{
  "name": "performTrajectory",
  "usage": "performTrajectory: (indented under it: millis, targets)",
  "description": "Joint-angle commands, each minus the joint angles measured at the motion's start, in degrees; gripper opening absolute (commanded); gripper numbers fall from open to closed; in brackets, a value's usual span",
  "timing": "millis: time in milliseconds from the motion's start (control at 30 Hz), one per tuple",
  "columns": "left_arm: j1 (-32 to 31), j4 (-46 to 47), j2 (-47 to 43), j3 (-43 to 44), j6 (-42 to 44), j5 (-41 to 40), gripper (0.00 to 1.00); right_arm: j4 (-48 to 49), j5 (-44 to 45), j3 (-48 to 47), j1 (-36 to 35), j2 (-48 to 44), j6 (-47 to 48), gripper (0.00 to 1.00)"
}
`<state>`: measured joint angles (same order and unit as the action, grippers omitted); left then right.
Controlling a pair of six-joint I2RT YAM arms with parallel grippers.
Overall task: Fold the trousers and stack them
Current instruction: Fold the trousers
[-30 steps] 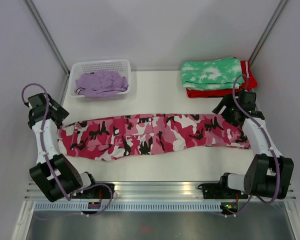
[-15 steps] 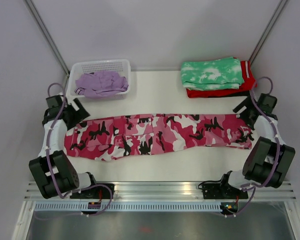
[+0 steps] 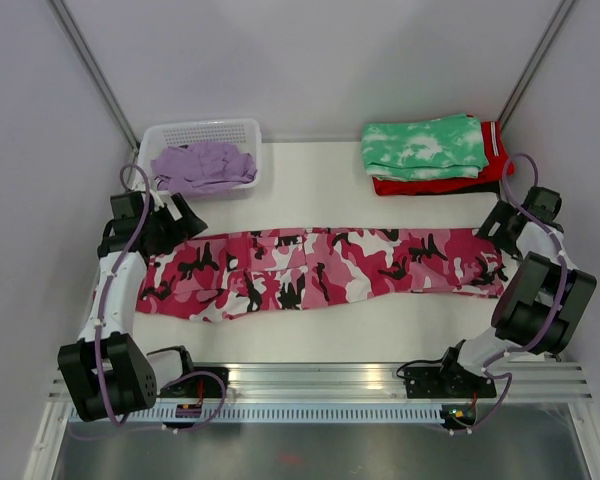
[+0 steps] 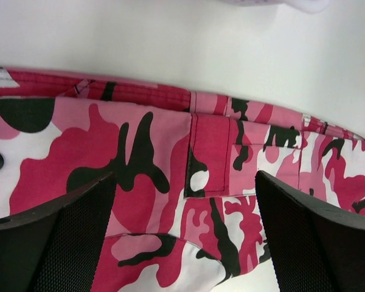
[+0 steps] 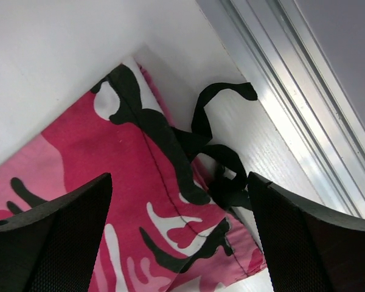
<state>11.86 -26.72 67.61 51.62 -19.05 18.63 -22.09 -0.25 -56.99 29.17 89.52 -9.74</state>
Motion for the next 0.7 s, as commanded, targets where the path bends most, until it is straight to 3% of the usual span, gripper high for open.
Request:
performTrajectory:
  millis: [0, 467, 567, 600, 667]
  targets:
    - [-0.3, 0.3, -0.9, -1.5, -0.3, 1.1, 1.0, 1.0, 3.0, -2.8, 0.7, 2.9, 4.9, 0.98]
    - [-0.3, -2.5, -0.3, -1.8, 0.1, -2.5, 1.0, 0.3, 2.9, -2.7, 2.6, 13.0, 1.8, 0.95]
    - [-0.3, -2.7, -0.8, -2.5, 0.0, -2.8, 1.0, -0.1, 1.2, -2.4, 2.6, 14.1, 1.0, 0.77]
    - [-0.3, -2.8, -0.9, -2.5, -0.1, -3.0, 1.0, -0.1, 0.8, -1.9, 2.6, 14.3, 0.9, 0.61]
    - [-0.3, -2.9, -1.3, -2.4, 0.1, -3.2, 1.0, -0.1, 0.5, -1.5, 2.5, 14.0, 0.2, 0.42]
